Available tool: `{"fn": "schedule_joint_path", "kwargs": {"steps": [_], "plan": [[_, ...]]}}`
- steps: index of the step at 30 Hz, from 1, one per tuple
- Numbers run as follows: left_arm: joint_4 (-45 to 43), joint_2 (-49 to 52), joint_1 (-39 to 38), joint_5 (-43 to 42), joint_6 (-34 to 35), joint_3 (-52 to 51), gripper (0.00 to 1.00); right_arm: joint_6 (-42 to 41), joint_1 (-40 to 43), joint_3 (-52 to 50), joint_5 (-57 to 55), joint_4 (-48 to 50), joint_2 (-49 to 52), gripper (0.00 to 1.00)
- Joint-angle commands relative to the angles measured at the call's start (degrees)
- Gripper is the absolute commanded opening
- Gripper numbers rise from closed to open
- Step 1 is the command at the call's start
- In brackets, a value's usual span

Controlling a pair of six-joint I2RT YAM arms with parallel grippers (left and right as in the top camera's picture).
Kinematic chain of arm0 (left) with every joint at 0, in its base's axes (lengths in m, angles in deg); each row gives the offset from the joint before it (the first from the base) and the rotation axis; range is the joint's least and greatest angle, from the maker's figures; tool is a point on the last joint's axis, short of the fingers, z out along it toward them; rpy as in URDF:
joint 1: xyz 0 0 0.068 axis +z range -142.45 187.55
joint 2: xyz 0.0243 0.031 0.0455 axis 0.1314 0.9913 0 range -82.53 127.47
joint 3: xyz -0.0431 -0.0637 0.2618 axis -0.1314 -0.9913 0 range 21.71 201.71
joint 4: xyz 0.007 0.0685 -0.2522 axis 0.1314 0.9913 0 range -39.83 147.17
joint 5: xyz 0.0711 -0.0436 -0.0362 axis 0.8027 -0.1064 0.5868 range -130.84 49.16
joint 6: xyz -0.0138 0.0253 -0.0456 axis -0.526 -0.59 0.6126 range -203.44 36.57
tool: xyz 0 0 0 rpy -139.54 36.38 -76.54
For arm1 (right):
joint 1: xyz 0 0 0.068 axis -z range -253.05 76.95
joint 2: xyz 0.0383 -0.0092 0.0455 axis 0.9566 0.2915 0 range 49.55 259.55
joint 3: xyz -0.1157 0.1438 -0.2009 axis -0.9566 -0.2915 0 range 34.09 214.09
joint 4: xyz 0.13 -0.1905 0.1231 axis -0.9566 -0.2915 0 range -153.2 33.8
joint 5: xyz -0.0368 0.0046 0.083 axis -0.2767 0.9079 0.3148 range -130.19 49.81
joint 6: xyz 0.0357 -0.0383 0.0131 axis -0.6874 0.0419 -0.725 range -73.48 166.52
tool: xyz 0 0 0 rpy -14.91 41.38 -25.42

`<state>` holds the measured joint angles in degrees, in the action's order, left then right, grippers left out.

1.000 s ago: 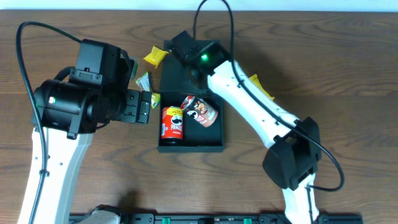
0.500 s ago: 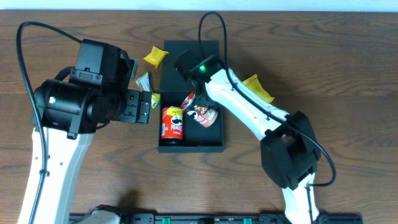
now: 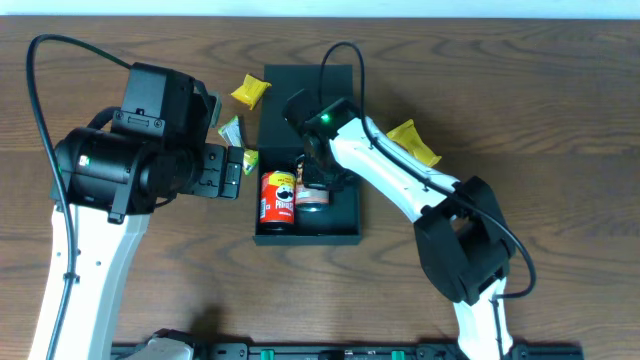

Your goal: Pack container

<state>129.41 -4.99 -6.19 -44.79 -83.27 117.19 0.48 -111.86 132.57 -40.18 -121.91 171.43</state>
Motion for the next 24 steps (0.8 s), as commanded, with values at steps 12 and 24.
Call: {"fn": "schedule_joint_path", "kwargs": {"steps": [12, 24], "plan": [[-0.2, 0.2, -0.2, -0.1, -0.4, -0.3, 0.95, -0.4, 5.5, 2.8, -0.4, 7.1, 0.2, 0.02], [-0.7, 0.2, -0.2, -0.1, -0.4, -0.3, 0.95, -0.8, 4.6, 2.8, 3.3, 17.7, 0.2, 0.02]]}}
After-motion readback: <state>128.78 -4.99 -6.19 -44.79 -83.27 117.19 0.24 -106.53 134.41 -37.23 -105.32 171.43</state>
